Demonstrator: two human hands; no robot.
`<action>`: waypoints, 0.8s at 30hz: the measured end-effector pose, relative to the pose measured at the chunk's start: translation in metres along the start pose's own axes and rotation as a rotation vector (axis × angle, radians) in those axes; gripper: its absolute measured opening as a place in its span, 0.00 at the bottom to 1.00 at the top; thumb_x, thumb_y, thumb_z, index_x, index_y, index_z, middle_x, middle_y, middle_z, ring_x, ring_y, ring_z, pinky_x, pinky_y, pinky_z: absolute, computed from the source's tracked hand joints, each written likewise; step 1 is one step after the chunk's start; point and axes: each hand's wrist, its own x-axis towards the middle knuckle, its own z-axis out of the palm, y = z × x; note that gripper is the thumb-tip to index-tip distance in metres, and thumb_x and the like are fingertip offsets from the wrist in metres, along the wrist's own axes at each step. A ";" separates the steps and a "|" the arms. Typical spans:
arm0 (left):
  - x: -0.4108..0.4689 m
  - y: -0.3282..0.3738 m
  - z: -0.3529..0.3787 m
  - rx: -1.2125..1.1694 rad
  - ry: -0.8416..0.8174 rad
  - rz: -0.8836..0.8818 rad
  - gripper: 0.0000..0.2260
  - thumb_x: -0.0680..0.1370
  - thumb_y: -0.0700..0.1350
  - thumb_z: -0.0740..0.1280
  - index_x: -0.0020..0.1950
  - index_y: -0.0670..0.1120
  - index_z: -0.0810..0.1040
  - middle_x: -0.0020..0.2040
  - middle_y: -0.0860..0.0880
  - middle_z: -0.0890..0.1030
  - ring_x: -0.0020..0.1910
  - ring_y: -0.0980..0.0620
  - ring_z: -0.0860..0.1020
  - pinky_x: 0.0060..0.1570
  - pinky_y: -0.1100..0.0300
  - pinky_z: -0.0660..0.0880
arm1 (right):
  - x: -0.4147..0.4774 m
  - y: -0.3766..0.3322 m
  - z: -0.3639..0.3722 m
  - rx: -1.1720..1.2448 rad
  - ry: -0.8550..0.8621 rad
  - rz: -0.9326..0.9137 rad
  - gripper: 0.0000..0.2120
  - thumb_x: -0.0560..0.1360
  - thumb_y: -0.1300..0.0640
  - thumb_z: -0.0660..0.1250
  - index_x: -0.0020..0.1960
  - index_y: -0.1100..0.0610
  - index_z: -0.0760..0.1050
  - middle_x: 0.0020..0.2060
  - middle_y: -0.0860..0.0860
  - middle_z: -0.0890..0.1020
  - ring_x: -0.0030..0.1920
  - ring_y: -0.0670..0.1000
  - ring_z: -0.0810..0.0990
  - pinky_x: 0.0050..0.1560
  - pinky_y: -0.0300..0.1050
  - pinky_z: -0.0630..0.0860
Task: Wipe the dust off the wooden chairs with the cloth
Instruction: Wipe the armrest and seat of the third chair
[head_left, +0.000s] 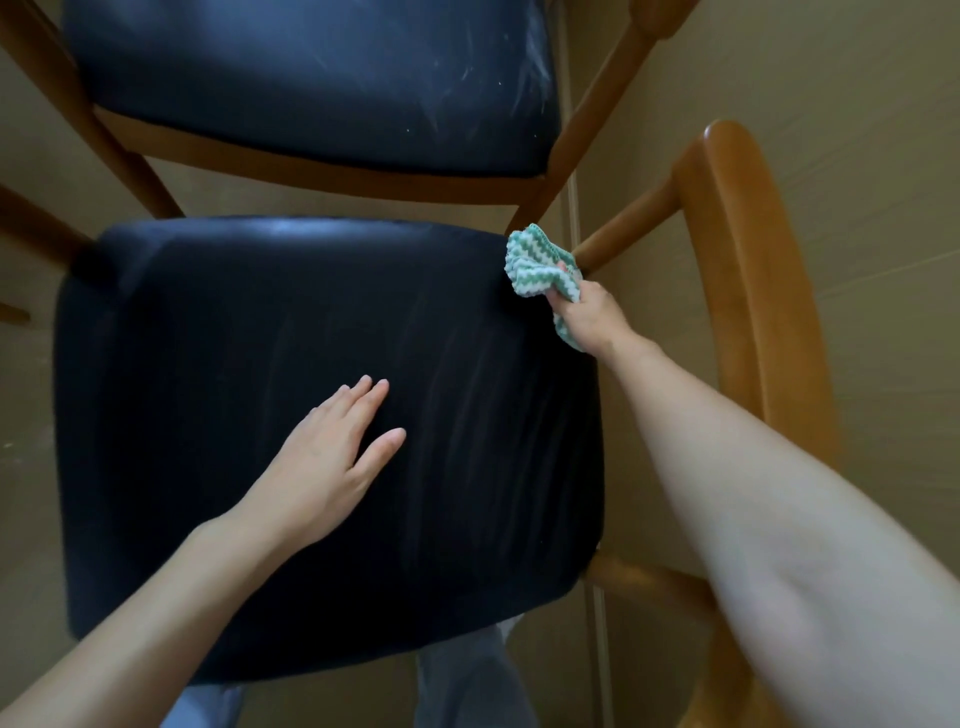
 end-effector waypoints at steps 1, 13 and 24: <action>0.000 0.001 -0.002 -0.001 -0.002 -0.003 0.26 0.81 0.54 0.54 0.77 0.51 0.52 0.77 0.54 0.51 0.76 0.58 0.47 0.71 0.64 0.44 | -0.005 0.000 0.002 0.000 -0.003 0.020 0.24 0.80 0.46 0.59 0.74 0.51 0.63 0.69 0.55 0.71 0.67 0.57 0.70 0.63 0.46 0.67; -0.008 0.011 -0.008 0.058 -0.103 0.017 0.26 0.81 0.54 0.53 0.77 0.48 0.51 0.78 0.51 0.52 0.76 0.54 0.48 0.72 0.60 0.46 | -0.136 0.021 0.023 -0.087 -0.039 0.324 0.25 0.81 0.52 0.56 0.76 0.53 0.55 0.69 0.60 0.69 0.69 0.61 0.67 0.64 0.48 0.65; -0.009 0.047 -0.001 0.116 -0.158 0.164 0.26 0.81 0.55 0.52 0.77 0.49 0.50 0.78 0.50 0.52 0.76 0.53 0.48 0.74 0.57 0.47 | -0.230 0.045 0.073 -0.179 -0.338 0.505 0.13 0.80 0.54 0.58 0.59 0.59 0.75 0.55 0.59 0.79 0.55 0.60 0.77 0.45 0.44 0.68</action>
